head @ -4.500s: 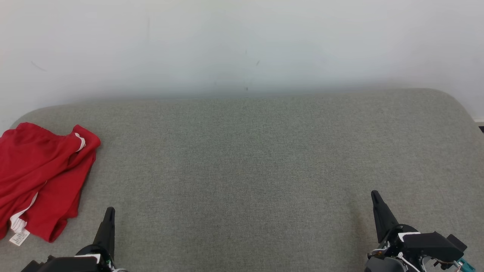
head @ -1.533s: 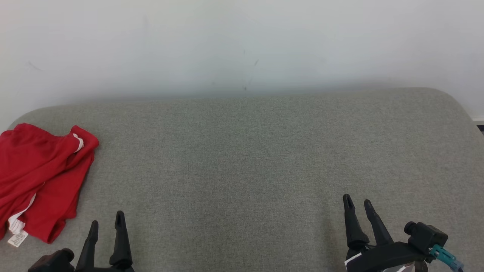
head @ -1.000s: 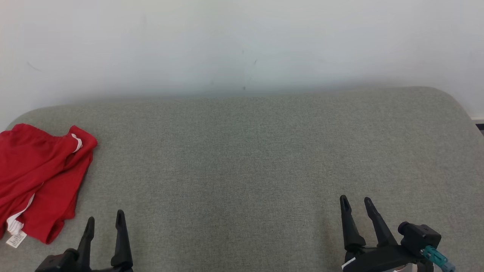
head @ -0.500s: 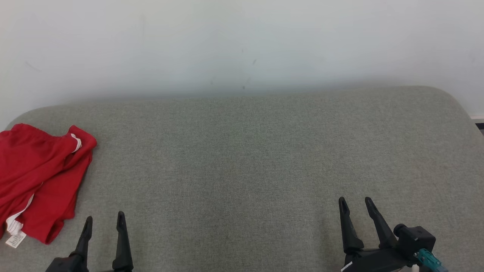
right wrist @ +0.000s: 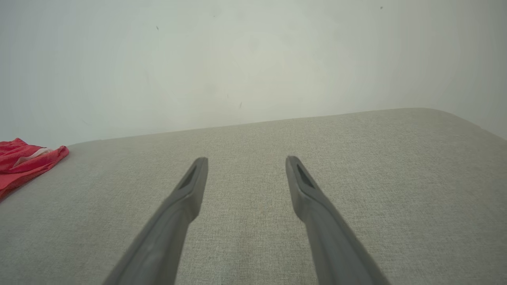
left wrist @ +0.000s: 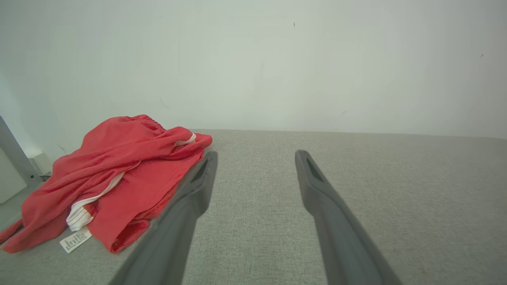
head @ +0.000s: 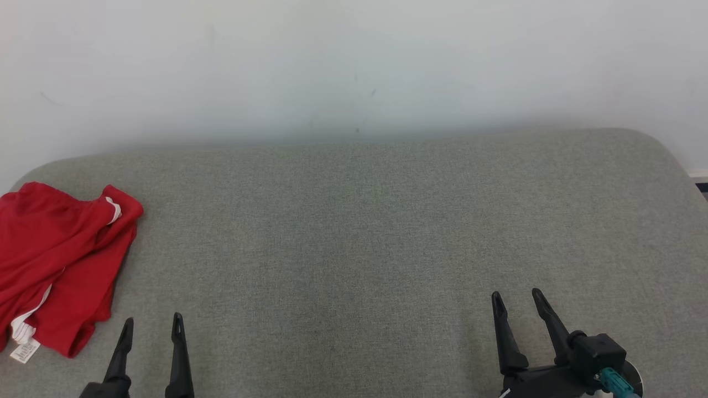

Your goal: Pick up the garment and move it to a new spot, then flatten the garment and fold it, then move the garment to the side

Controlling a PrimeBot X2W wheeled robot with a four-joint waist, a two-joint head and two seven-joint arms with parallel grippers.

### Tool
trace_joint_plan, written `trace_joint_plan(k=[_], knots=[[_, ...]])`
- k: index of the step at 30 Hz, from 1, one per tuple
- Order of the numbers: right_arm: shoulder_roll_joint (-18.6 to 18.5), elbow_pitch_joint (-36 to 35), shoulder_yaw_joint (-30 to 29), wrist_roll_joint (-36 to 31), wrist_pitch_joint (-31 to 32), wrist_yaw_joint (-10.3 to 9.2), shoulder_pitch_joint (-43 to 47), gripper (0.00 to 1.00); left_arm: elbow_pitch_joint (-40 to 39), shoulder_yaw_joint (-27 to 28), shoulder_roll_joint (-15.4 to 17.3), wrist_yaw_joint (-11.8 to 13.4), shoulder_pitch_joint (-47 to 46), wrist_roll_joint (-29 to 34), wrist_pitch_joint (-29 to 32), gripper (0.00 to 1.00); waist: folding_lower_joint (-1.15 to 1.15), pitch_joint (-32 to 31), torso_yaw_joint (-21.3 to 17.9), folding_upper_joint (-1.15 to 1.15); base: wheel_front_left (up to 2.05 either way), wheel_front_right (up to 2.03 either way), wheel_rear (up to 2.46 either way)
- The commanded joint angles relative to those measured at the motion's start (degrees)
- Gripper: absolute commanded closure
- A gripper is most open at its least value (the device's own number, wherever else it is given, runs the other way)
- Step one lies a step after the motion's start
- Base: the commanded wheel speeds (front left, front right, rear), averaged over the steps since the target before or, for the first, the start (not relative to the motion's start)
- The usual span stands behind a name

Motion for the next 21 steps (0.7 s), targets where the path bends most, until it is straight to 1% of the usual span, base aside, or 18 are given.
trace_joint_plan(k=[1, 7, 15, 21], knots=[[0.16, 0.01, 0.14, -1.11, -0.51, -0.1, 0.2, 0.0, -0.18, 0.33, 0.1, -0.2, 0.69, 1.05, -0.45, 0.0, 0.0, -0.03, 0.0, -0.01, 0.0, 0.0, 0.0], [0.17, 0.21, 0.05, -4.14, -1.23, -0.11, 0.27, 0.0, 1.48, 0.79, 0.11, -0.34, 0.89, 3.47, -1.22, 0.0, 0.0, -0.26, 0.04, -0.01, 0.0, 0.0, 0.0], [0.18, 0.52, -0.21, -6.46, -2.05, -0.12, 0.78, 0.0, 2.11, 0.96, 0.35, -0.62, 0.66, 6.48, -2.04, 0.0, 0.0, -0.61, 0.03, -0.01, 0.0, 0.0, 0.0], [0.18, 0.62, -0.89, -5.52, -1.92, -0.12, 0.87, 0.0, 2.26, 1.24, 0.59, -0.5, 0.42, 5.8, -1.95, 0.0, 0.0, -0.88, 0.01, -0.01, 0.0, 0.0, 0.0]])
